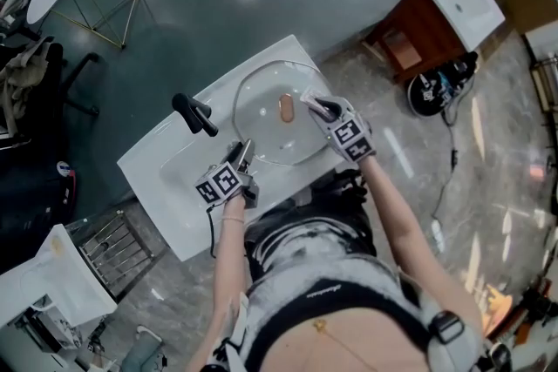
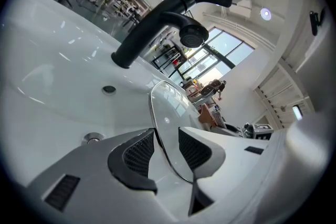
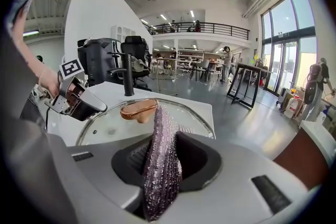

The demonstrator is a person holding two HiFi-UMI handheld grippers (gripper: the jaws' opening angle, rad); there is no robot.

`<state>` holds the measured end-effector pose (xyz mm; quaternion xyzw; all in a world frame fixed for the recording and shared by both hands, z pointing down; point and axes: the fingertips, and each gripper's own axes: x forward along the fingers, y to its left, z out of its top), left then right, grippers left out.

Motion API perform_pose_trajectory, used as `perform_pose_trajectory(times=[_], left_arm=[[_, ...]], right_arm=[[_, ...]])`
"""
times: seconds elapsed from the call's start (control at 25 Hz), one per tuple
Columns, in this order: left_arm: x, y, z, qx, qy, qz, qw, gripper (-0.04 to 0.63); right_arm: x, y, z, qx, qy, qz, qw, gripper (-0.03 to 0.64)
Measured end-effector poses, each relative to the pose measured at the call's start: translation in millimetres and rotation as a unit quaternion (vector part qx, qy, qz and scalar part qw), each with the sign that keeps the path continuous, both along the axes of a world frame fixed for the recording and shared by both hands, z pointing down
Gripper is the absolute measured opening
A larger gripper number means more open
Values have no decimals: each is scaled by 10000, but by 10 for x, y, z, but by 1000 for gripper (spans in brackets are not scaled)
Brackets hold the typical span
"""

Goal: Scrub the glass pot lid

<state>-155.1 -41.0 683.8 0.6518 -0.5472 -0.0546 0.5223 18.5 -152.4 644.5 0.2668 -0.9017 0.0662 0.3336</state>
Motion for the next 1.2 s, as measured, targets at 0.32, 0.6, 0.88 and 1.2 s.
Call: perform_pose_trajectory(times=[0.32,0.6,0.88,1.2], left_arm=[[-67,134,-468,645,-973,349,9925,155],[68,163,-1199,1797,-1421,839,9698,118],[182,271,-1761,2721,-1772,1111,9393,27],[377,429,-2203,3215,-2397,1143,9089,-9]], right_arm=[[-106,162,-632,516,-535,-381,9965,86],[-311,619,-1319,955,-1427,-436,9842,84],[-550,1107,-1861,1306,-2545,-342,9576,83],[-579,1324,-2394,1449,-3479,-680,9238,83]])
